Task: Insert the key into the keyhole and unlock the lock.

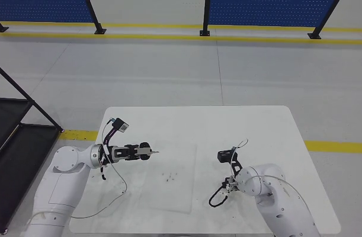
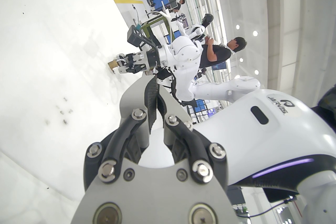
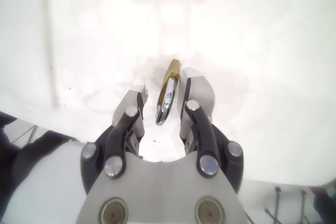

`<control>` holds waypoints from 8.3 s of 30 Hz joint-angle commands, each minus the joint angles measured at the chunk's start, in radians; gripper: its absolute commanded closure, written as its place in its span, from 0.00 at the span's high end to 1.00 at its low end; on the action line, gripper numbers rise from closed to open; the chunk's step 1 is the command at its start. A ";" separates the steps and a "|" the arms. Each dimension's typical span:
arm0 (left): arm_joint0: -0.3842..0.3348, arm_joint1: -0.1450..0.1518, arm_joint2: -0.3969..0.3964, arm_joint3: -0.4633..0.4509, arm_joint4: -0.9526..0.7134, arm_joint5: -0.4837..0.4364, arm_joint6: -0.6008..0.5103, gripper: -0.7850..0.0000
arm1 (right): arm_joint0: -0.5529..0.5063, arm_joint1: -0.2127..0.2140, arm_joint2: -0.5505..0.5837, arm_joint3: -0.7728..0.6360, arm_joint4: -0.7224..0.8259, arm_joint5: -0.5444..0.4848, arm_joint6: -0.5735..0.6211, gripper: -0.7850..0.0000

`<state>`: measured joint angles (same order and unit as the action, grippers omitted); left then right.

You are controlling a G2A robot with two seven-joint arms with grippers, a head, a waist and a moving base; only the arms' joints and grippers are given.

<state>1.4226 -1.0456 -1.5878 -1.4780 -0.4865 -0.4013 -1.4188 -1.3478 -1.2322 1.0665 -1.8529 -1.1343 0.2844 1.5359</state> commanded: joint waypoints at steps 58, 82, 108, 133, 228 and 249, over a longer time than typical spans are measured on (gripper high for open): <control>0.000 0.000 0.000 0.000 0.000 0.000 0.000 0.00 | -0.006 0.014 0.293 0.298 1.458 -0.471 -0.144 0.00; 0.000 0.000 0.000 0.000 0.000 0.000 0.000 0.00 | -0.004 0.003 0.191 0.339 1.511 -0.561 -0.458 0.00; -0.119 -0.030 0.264 -0.037 0.057 -0.005 0.100 0.00 | -0.004 0.003 0.191 0.339 1.511 -0.561 -0.458 0.00; -0.212 -0.042 0.381 0.087 0.016 -0.066 0.114 0.00 | -0.010 0.021 0.147 0.269 1.421 -0.553 -0.463 0.00; -0.047 0.015 0.258 -0.249 1.687 -0.306 1.128 0.00 | -0.013 0.059 0.126 0.232 1.413 -0.529 -0.498 0.00; -0.124 0.052 0.406 -0.090 2.823 0.117 2.042 0.00 | -0.013 0.059 0.126 0.232 1.413 -0.529 -0.498 0.00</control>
<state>1.3033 -0.9966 -1.1863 -1.5784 2.2655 -0.3356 0.5900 -1.3611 -1.1734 1.1925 -1.6205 0.2790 -0.2442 1.0381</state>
